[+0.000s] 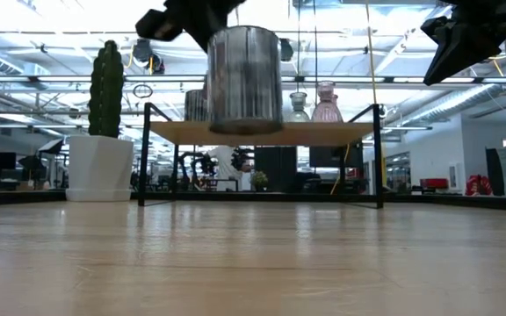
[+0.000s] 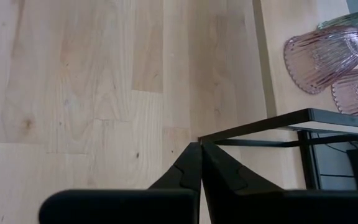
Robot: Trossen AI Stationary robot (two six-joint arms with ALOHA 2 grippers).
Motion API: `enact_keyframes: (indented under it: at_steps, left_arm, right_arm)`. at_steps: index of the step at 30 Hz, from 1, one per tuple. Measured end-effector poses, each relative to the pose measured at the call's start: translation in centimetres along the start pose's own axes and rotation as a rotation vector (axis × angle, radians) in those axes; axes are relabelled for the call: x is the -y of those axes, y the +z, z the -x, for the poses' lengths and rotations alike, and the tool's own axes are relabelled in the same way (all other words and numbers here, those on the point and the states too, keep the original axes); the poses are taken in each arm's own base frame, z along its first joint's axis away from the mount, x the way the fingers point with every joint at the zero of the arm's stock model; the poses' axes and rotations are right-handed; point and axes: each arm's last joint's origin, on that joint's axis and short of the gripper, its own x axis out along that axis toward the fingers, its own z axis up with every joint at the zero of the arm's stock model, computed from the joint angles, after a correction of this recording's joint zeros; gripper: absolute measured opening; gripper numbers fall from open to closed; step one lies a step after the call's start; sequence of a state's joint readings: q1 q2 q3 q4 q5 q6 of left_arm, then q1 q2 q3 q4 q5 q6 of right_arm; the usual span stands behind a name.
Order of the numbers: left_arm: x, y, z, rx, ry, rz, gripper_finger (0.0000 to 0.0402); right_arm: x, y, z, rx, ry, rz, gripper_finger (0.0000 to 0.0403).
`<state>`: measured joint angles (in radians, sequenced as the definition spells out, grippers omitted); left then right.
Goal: Pick & Place candle stick holders
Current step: Put the brown scented candle on the shelf
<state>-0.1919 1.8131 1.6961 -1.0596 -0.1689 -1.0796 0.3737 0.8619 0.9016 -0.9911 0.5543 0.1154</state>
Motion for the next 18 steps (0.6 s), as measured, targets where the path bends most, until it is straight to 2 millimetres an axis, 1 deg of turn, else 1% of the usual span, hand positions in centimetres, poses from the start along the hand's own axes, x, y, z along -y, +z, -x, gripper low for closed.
enact_keyframes:
  at_steps: [2, 4, 10, 13, 18]
  left_arm:
    - [-0.8, 0.5, 1.4, 0.024, 0.004, 0.018, 0.0000]
    - [-1.5, 1.2, 2.3, 0.051, 0.006, 0.043, 0.0000]
    - [-4.9, 3.4, 5.7, 0.134, 0.042, 0.132, 0.0000]
    - [-6.5, 4.8, 6.9, 0.187, 0.049, 0.181, 0.0000]
    - [-9.2, 7.3, 7.8, 0.246, 0.076, 0.231, 0.0000]
  right_arm:
    - [0.0, 0.0, 0.0, -0.001, 0.000, 0.005, 0.0000]
    - [0.0, 0.0, 0.0, 0.000, 0.000, 0.004, 0.0000]
    - [0.0, 0.0, 0.0, -0.001, 0.000, 0.013, 0.0000]
    - [0.0, 0.0, 0.0, -0.001, 0.000, 0.028, 0.0000]
    - [0.1, 0.0, 0.0, 0.002, -0.024, 0.031, 0.0000]
